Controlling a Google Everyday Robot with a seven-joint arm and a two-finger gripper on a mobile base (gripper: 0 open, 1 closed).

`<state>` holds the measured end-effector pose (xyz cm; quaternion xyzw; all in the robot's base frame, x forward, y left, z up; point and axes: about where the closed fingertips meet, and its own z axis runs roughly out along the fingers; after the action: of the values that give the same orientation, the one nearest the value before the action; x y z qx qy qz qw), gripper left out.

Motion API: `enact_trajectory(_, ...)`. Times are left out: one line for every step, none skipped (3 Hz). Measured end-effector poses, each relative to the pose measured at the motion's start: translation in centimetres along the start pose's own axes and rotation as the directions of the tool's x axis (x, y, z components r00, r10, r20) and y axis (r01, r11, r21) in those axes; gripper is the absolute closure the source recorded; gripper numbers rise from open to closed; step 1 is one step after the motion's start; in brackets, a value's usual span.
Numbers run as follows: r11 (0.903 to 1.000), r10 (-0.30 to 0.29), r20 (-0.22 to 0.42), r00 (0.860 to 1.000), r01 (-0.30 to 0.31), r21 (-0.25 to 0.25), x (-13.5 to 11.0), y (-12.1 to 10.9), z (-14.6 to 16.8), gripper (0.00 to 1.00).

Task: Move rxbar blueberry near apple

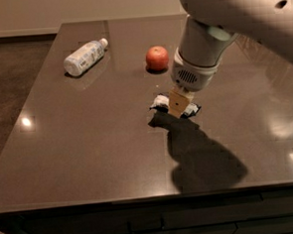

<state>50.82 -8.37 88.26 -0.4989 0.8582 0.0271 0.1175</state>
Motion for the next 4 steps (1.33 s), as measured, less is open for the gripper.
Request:
enact_trajectory(0.9966,0.080,0.019,0.997,-0.081,0.013,0.0,-1.4,-0.1,1.00)
enact_trajectory(0.9849,0.170,0.053,0.984,-0.172,0.020,-0.5,-4.1,-0.1,1.00)
enact_trajectory(0.9714,0.233,0.082,0.969,-0.236,0.025,-1.3,-6.9,0.3,1.00)
enact_trajectory(0.9639,0.262,0.095,0.960,-0.265,0.024,-2.4,-9.1,1.1,1.00)
